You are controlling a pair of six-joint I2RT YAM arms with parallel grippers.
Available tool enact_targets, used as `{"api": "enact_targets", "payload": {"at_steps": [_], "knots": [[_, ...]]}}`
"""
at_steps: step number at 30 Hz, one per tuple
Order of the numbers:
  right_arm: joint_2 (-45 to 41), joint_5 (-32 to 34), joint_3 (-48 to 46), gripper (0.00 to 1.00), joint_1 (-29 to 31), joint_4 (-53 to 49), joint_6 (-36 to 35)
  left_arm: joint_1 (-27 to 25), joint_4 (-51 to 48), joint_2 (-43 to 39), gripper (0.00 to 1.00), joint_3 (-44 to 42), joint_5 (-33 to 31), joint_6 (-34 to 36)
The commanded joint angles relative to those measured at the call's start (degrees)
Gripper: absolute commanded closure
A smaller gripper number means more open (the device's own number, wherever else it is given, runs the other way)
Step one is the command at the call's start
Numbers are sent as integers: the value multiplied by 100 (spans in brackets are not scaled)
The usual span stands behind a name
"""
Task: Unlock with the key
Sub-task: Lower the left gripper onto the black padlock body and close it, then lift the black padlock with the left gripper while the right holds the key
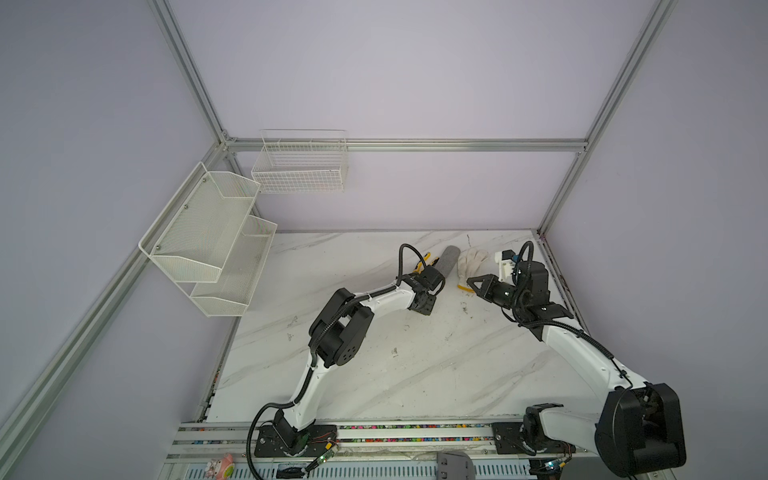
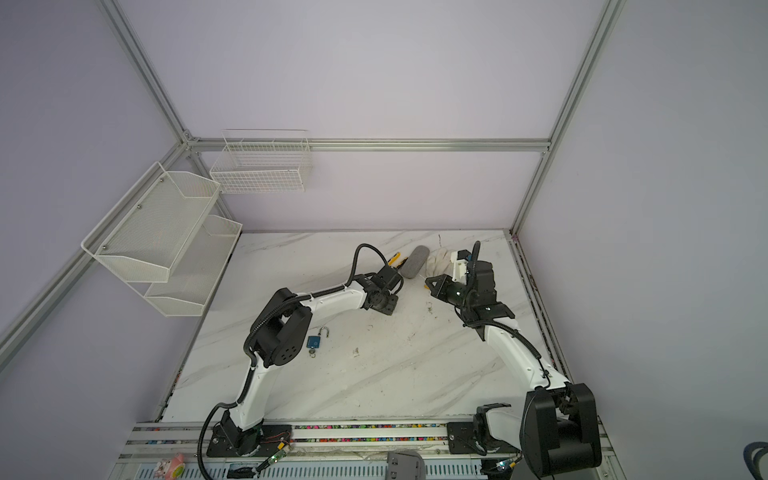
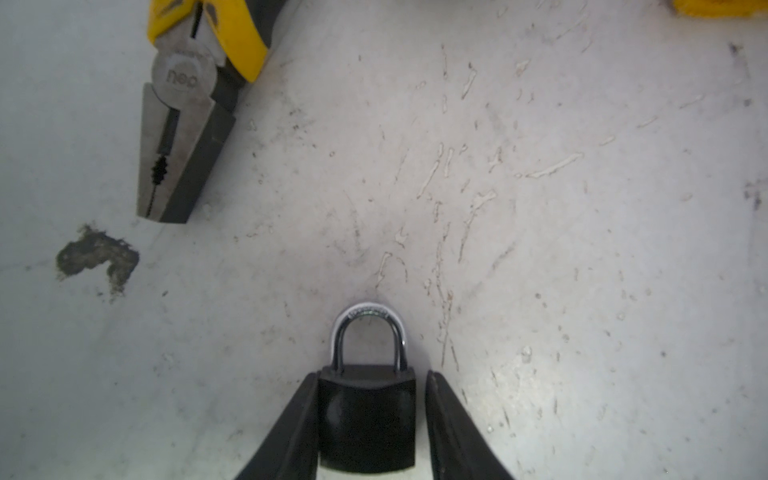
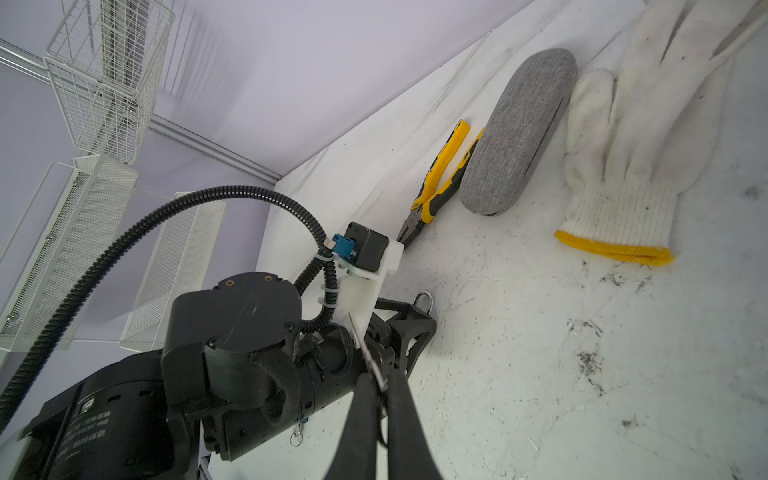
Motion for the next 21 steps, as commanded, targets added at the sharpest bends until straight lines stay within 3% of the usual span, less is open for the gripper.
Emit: {"api": "enact_targets", "payload": {"at_steps": [1, 8, 12, 21], "knots": [[26, -75, -26, 100, -32, 144, -90, -31, -377, 311, 60, 294, -45, 60], [24, -115, 1, 100, -32, 145, -118, -32, -491, 347, 66, 350, -150, 86], [48, -58, 100, 100, -32, -52, -263, -31, -500, 170, 77, 244, -187, 40], [12, 6, 2, 100, -28, -206, -246, -29, -454, -587, 80, -498, -253, -568]]}}
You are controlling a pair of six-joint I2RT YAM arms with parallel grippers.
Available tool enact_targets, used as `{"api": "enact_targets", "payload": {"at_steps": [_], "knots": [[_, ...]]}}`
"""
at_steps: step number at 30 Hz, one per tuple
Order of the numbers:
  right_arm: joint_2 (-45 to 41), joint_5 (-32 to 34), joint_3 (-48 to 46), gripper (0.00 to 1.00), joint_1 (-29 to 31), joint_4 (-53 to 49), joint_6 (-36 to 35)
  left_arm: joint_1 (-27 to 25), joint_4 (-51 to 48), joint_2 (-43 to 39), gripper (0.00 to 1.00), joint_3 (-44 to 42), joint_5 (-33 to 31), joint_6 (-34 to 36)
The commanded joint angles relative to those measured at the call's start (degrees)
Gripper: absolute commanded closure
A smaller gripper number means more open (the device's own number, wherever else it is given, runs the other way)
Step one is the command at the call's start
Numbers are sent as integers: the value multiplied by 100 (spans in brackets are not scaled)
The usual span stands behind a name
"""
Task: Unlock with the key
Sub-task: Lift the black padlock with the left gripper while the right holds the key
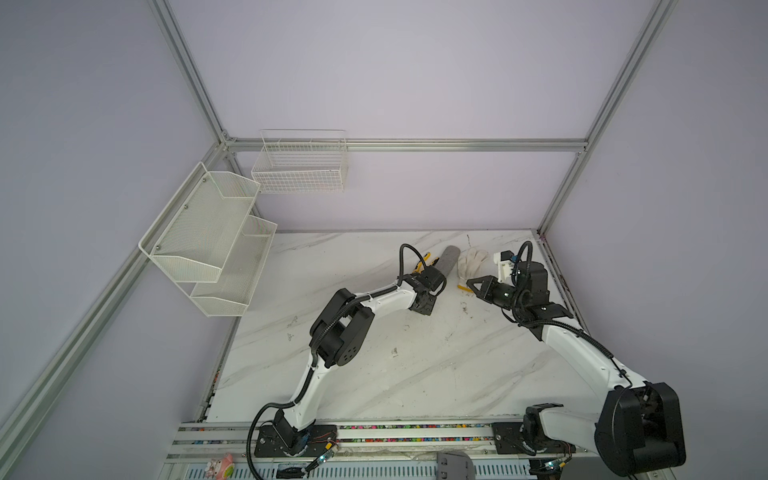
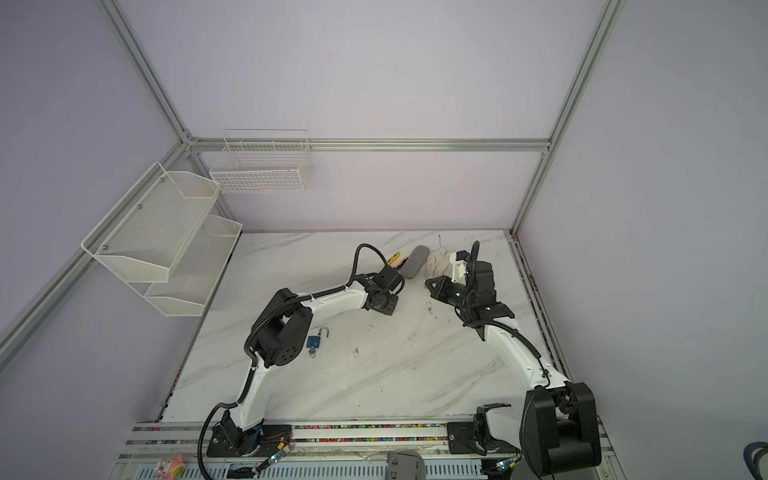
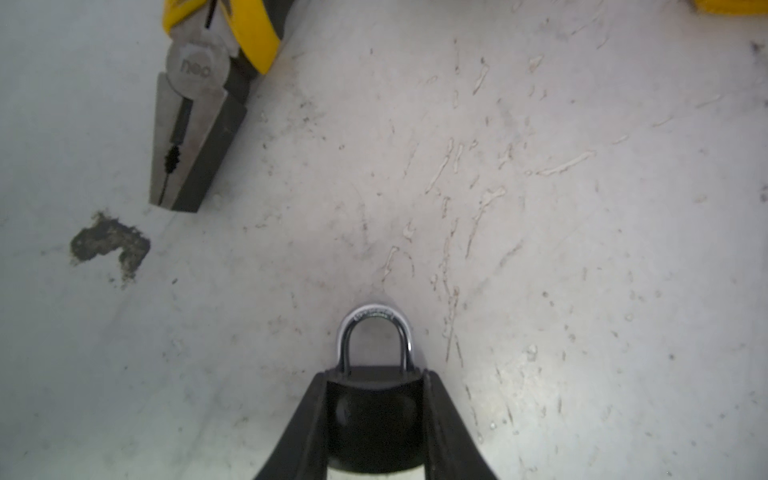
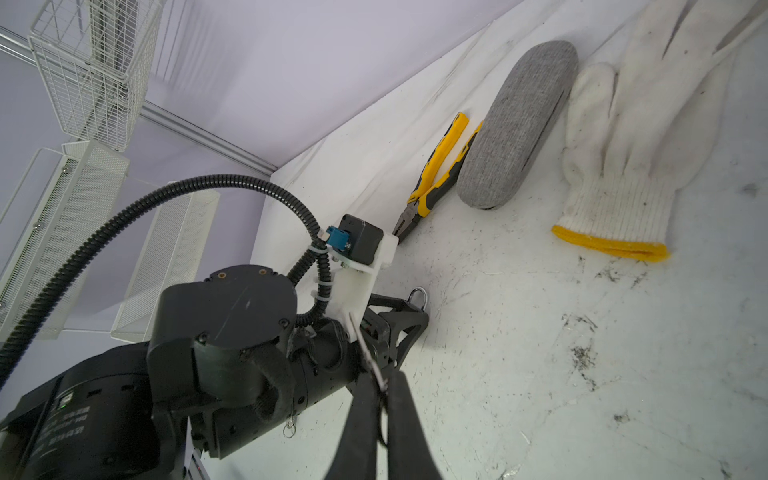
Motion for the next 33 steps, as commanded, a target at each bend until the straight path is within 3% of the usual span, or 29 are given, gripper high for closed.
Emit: {"api": "enact_targets", "payload": {"at_steps": [1, 13, 24, 33], "knots": [[18, 19, -26, 100, -24, -91, -41, 3, -292, -564, 80, -506, -120, -487], [-23, 87, -432, 100, 503, 23, 287, 6, -290, -2001, 81, -2400, -273, -2110], [93, 475, -782, 100, 1421, 534, 901, -13, -301, -2319, 80, -3200, -206, -2623], [157, 502, -865, 100, 1579, 705, 1049, -14, -317, -2264, 67, -3296, -65, -2742]]}}
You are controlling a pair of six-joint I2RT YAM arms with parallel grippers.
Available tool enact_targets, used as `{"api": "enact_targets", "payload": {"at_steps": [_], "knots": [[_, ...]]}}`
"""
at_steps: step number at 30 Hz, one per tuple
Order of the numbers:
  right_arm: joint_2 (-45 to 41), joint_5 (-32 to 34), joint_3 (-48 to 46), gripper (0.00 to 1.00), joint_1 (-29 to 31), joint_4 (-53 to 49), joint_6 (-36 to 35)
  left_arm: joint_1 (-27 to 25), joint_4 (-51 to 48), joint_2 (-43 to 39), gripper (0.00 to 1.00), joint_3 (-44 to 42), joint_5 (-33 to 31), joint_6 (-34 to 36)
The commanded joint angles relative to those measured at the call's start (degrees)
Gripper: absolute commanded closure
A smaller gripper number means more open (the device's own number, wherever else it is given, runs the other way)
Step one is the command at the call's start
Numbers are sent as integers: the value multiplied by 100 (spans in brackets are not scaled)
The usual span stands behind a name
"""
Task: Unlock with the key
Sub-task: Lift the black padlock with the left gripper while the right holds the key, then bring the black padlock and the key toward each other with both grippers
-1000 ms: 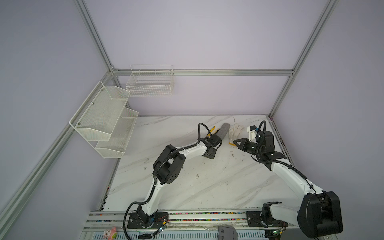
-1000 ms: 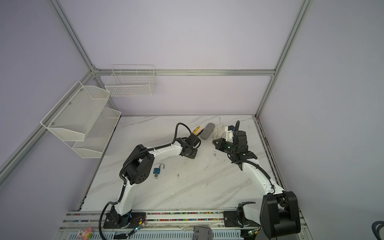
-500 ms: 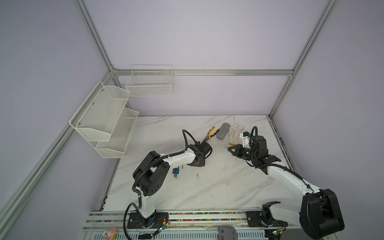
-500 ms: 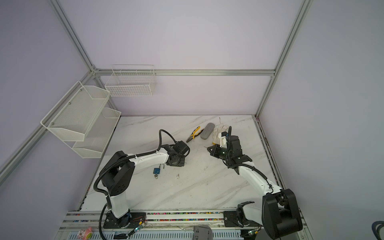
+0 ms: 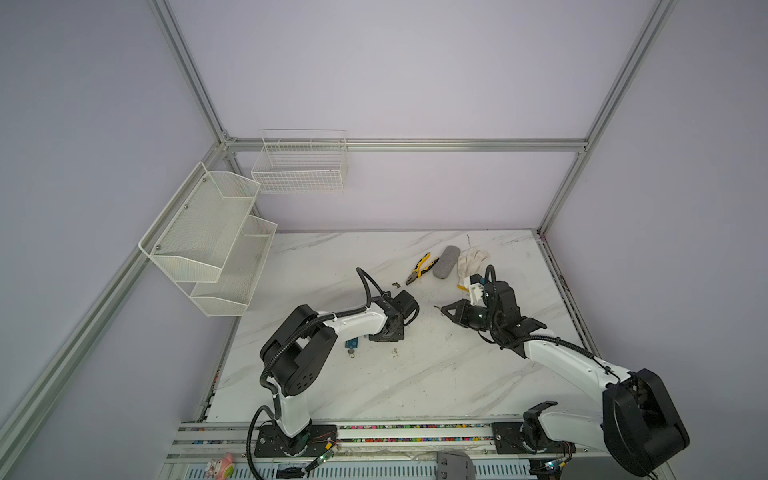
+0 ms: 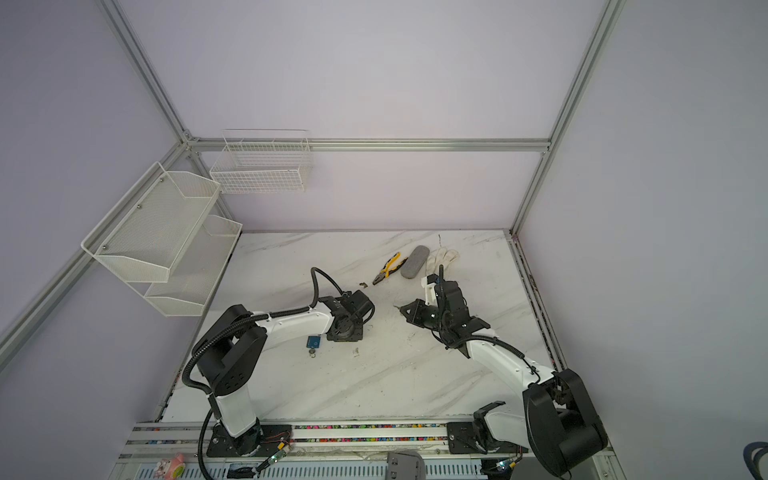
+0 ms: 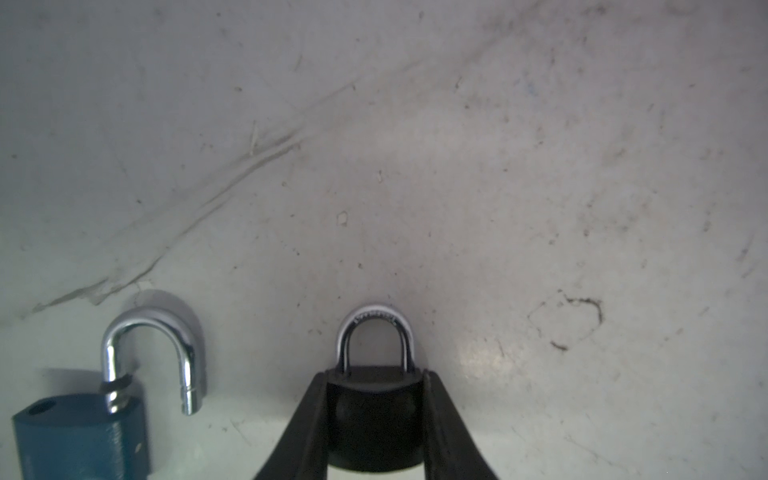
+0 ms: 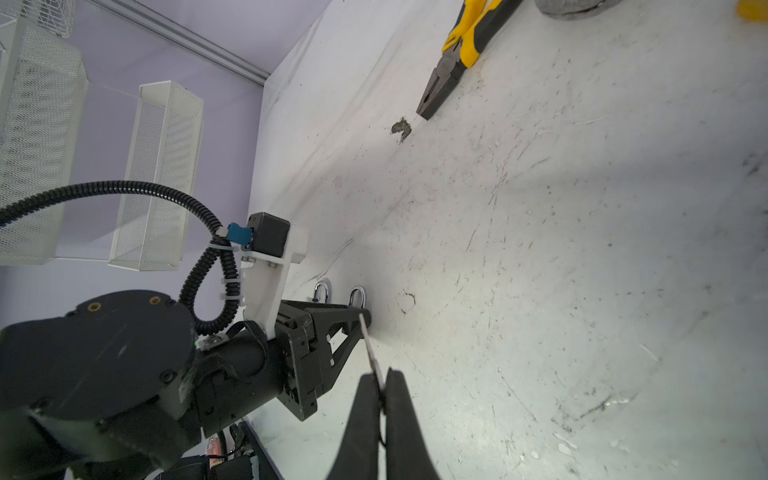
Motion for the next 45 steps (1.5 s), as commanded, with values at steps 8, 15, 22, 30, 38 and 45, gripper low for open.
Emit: {"api": "enact_targets", "payload": {"at_steps": [8, 15, 22, 30, 38, 45], "knots": [[88, 23, -34, 100, 67, 237, 131, -16, -55, 109, 63, -221, 301, -227], [124, -36, -52, 100, 92, 292, 189, -10, -39, 366, 60, -209, 433, -254], [99, -51, -80, 100, 106, 273, 191, 11, -30, 457, 69, -130, 474, -131], [58, 77, -61, 100, 154, 89, 38, 29, -54, -10, 82, -93, 311, -167], [-86, 872, -421, 100, 526, 702, 284, 116, 672, -1258, 97, -282, 393, -974], [-158, 1915, -887, 100, 1341, 1851, 686, 121, 1865, -2130, 100, -836, 674, -2456]]}}
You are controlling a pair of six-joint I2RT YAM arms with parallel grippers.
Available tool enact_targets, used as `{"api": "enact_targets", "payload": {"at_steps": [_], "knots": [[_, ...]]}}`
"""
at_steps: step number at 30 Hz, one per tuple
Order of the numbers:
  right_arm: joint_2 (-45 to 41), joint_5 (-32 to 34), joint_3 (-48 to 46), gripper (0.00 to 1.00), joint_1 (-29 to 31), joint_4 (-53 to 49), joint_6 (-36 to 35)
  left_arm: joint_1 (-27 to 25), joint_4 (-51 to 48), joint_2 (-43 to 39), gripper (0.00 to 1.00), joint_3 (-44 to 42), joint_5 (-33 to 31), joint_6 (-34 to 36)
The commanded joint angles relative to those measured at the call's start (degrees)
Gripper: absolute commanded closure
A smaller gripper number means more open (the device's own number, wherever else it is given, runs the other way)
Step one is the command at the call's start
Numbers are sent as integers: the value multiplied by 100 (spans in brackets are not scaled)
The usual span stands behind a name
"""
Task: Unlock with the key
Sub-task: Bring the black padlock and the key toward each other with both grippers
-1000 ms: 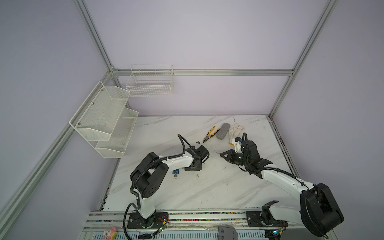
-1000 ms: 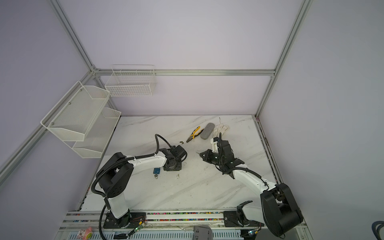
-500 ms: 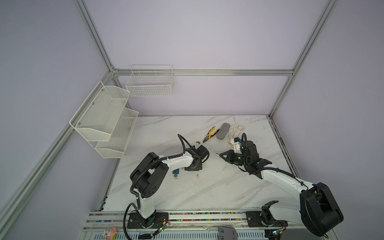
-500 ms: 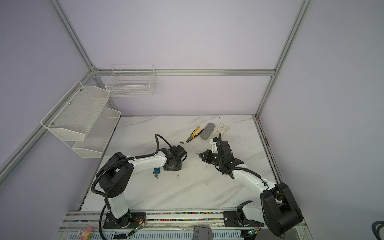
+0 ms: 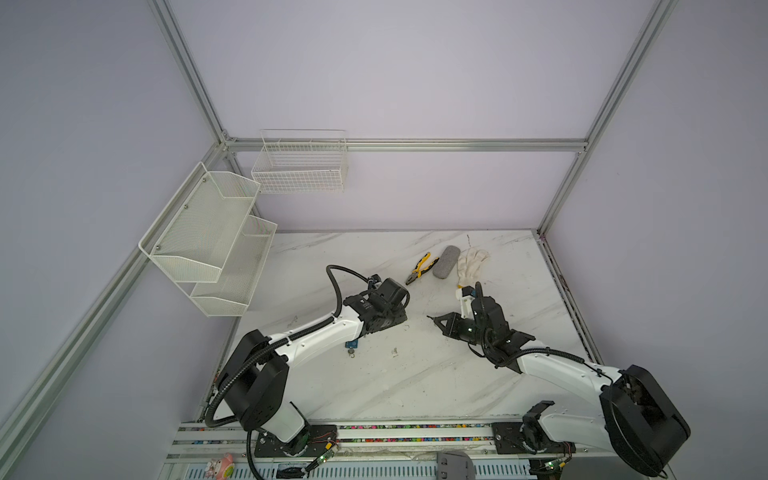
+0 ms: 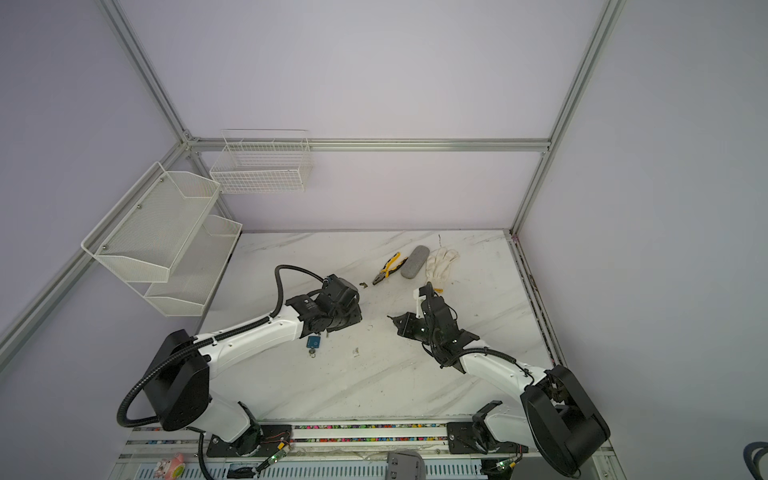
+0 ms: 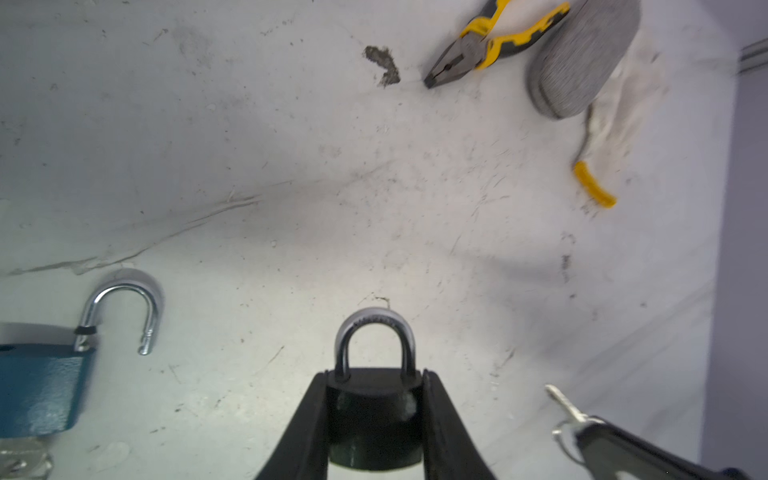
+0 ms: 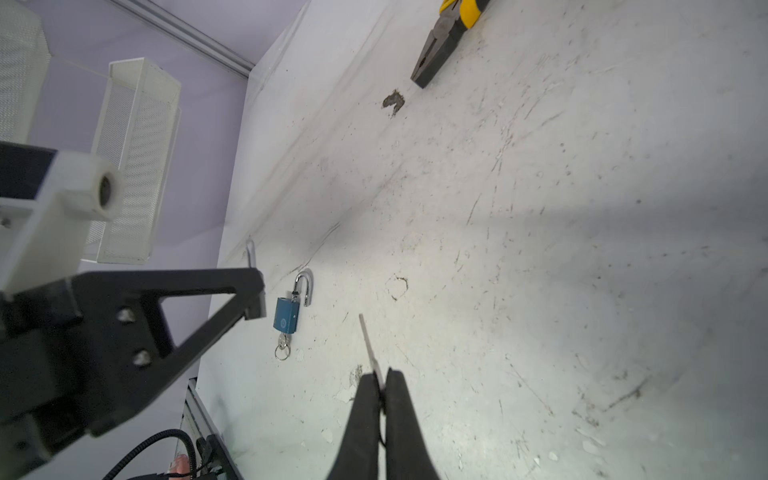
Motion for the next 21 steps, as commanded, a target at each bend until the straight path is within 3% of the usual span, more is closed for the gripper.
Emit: {"api": "enact_targets", "payload": {"at_steps": [1, 8, 21], "knots": [[-111, 827, -178, 100, 363, 964, 312, 33, 879, -367, 100, -422, 170, -1073], [45, 2230, -349, 100, 1333, 1880, 592, 33, 1117, -692, 100, -542, 140, -1945], [643, 3617, -407, 100, 2325, 3144, 789, 7, 977, -608, 100, -387, 7, -2593]]}}
